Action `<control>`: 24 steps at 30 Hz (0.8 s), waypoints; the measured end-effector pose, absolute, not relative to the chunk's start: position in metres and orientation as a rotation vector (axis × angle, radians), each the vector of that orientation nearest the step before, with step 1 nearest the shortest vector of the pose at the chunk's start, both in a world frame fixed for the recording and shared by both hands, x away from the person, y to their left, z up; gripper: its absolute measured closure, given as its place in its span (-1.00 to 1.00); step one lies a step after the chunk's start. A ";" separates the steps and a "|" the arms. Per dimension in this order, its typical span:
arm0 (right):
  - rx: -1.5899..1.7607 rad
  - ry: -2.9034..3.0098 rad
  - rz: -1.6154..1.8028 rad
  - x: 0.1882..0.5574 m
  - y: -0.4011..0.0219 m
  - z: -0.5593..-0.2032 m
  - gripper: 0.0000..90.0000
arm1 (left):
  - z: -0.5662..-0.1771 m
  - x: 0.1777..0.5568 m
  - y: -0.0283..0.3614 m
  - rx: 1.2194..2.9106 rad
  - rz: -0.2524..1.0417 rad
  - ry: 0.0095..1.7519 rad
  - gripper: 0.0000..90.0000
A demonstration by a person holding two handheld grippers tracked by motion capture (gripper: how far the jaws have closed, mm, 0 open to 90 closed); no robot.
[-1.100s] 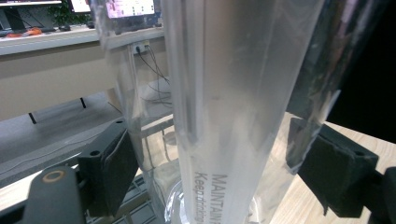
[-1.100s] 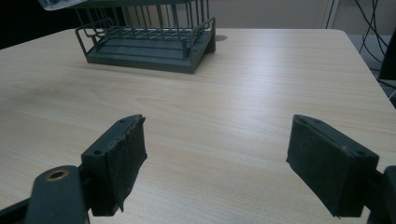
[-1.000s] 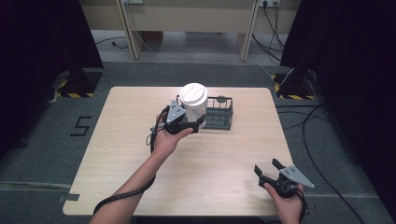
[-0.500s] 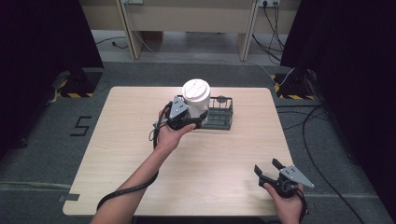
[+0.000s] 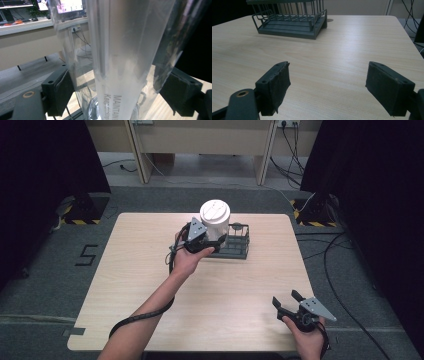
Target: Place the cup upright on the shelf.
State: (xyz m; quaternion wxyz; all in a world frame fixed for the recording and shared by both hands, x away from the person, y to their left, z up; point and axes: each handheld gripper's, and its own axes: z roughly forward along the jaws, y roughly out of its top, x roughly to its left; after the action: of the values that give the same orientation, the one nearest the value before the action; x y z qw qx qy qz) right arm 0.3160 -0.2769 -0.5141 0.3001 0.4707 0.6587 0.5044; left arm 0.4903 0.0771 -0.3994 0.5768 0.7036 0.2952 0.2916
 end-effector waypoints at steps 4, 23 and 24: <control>1.253 1.747 1.343 0.316 -0.277 -0.514 -0.56 | -0.401 0.496 0.075 1.657 0.688 0.702 -0.60; 1.255 1.745 1.348 0.316 -0.277 -0.514 -0.57 | -0.399 0.529 0.076 1.684 0.725 0.756 -0.60; 1.254 1.746 1.346 0.316 -0.277 -0.514 -0.57 | -0.400 0.530 0.076 1.686 0.725 0.758 -0.60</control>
State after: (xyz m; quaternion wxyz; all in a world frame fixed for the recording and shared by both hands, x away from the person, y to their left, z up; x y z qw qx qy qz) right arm 0.3159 -0.2775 -0.5142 0.2981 0.4718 0.6572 0.5065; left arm 0.5302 0.0760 -0.3996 0.5464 0.7111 0.3196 0.3060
